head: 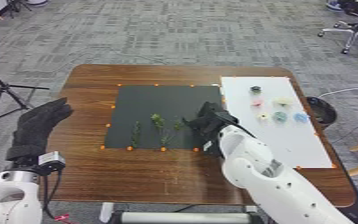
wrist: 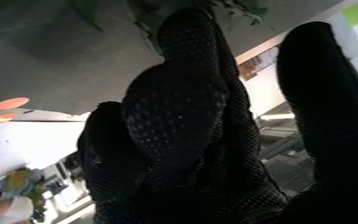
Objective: Arrange flowers
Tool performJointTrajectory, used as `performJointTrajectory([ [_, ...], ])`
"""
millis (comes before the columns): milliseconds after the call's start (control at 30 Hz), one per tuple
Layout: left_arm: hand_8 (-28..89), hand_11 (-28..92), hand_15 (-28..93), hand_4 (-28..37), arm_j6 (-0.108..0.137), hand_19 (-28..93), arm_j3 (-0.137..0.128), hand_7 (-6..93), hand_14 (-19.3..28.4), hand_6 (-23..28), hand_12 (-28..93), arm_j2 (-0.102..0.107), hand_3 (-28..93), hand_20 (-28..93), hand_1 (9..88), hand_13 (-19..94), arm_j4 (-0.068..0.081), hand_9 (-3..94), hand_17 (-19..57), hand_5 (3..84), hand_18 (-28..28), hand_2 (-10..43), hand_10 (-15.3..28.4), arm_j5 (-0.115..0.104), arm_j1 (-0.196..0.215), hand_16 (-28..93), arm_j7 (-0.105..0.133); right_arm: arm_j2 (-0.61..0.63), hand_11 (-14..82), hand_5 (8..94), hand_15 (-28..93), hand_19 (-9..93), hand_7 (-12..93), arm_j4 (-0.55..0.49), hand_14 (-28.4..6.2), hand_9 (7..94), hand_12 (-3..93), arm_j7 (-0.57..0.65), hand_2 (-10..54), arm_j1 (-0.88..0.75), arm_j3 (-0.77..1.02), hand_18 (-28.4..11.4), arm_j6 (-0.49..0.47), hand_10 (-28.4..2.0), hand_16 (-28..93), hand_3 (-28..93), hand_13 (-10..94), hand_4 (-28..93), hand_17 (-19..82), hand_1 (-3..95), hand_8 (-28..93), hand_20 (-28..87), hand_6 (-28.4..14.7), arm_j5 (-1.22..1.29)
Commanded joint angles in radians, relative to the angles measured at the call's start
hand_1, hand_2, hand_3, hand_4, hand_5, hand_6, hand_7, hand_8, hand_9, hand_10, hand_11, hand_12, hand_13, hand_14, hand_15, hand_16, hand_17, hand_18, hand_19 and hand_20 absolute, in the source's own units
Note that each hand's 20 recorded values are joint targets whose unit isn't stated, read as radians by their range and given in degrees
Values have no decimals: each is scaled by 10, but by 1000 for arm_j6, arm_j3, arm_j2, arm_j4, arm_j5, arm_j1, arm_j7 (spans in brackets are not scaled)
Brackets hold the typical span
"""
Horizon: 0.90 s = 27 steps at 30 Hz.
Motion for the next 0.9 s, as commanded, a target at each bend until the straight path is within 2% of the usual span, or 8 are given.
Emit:
performJointTrajectory([
  [33,-70,202,239,-245,-12,108,-1,130,188,39,118,-1,699,197,281,375,-3,487,65,504,131,0,149,4,3,2,-7,12,271,743,479,897,219,-79,-24,868,230,-7,-95,-8,61,-92,67,-132,305,575,937,-54,668,370,-56,405,-60,142],
  [100,-70,202,240,-244,-12,108,2,130,188,39,119,0,700,197,281,375,-1,486,65,504,131,-1,149,3,2,2,-7,23,271,747,481,900,219,-102,-26,868,230,-17,-95,-20,79,-93,105,-133,305,584,937,-54,667,347,-55,404,-61,172],
  [200,-70,202,239,-244,-14,108,3,133,188,38,118,-1,698,197,281,376,0,486,65,506,131,-1,149,5,-2,1,-9,49,273,759,484,910,232,-137,-31,873,230,-16,-36,-58,117,-102,127,-137,305,577,937,-68,663,301,-50,404,-57,207],
  [300,-71,202,239,-244,-8,108,0,133,187,38,118,-1,698,197,281,376,-2,486,64,505,131,-1,149,1,4,2,-10,86,268,761,480,921,240,-148,-34,874,230,-4,3,-101,143,-112,106,-145,307,565,937,-75,654,281,-50,403,-56,205],
  [567,-70,203,239,-243,-14,109,-4,133,188,38,118,-4,697,197,282,376,-3,486,64,505,131,-1,149,3,1,1,-16,107,210,745,447,931,233,-144,-45,859,214,32,23,-196,191,-125,83,-151,327,548,937,-75,631,274,-53,391,-54,242],
  [900,-70,202,239,-243,-26,109,-2,133,189,38,117,-4,697,197,282,376,-3,486,64,505,132,-1,149,6,-2,2,-20,105,191,744,432,932,213,-159,-50,855,207,33,36,-217,157,-129,41,-155,339,532,937,-72,626,272,-48,388,-58,254],
])
